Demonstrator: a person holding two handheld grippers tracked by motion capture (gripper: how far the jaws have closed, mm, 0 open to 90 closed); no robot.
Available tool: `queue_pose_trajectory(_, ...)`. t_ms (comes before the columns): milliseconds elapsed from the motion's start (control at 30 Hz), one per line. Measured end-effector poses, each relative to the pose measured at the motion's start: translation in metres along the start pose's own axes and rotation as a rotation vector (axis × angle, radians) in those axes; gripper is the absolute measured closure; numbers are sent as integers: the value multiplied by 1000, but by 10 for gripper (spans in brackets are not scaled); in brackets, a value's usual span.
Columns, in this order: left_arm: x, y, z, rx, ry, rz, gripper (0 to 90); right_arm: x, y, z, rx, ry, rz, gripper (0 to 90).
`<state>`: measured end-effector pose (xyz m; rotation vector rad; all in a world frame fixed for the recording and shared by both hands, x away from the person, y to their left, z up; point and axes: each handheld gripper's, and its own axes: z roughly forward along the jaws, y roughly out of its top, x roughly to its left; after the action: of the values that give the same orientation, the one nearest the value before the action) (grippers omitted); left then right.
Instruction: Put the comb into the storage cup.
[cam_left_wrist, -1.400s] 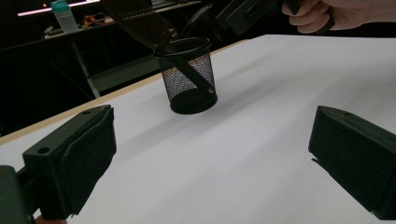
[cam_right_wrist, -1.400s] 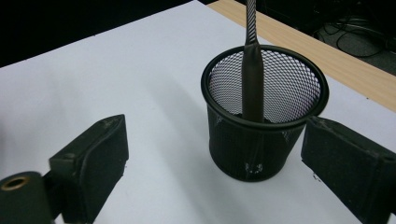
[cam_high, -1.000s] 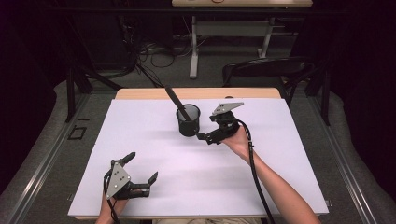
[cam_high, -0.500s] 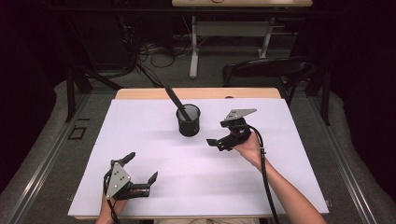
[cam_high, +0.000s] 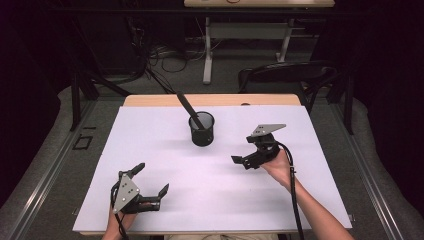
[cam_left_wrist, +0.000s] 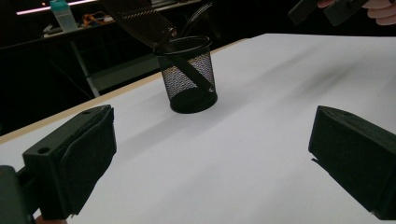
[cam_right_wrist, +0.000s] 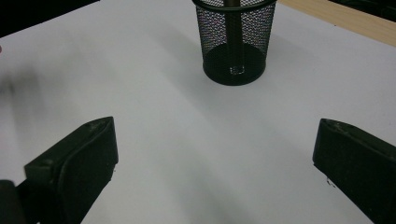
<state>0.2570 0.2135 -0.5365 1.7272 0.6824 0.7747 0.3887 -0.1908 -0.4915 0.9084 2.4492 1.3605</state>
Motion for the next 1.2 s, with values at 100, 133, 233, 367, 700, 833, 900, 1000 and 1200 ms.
queue_pose_trajectory(100, 0, 0, 0, -1, 0, 1, 8, 1, -3, -5, -2, -2, 3, 0)
queue_pose_trajectory(133, 1, 0, 0, 0, 0, 0, 8, 2, -4, -6, -3, -2, 1, 0)
queue_pose_trajectory(233, 1, 0, 0, 1, -1, -1, 8, 4, -7, -11, -1, -2, -1, 0)
queue_pose_trajectory(367, 0, 0, 0, 5, -2, 0, 8, 5, -11, -17, 4, -5, -4, 0)
queue_pose_trajectory(700, 0, 0, 0, 3, -1, 0, 8, 9, -25, -35, 13, -35, -7, 0)
queue_pose_trajectory(833, 0, 0, 1, 5, -1, -1, 8, 11, -32, -41, 17, -45, -4, 0)
queue_pose_trajectory(900, 0, 0, 1, 4, 0, -1, 8, 12, -34, -43, 20, -50, -8, 0)
queue_pose_trajectory(1000, 0, 0, 1, 5, 0, -2, 8, 14, -38, -45, 25, -54, -14, 0)
queue_pose_trajectory(1200, 0, 0, 1, 4, 1, -1, 8, 18, -45, -48, 34, -60, -25, 0)
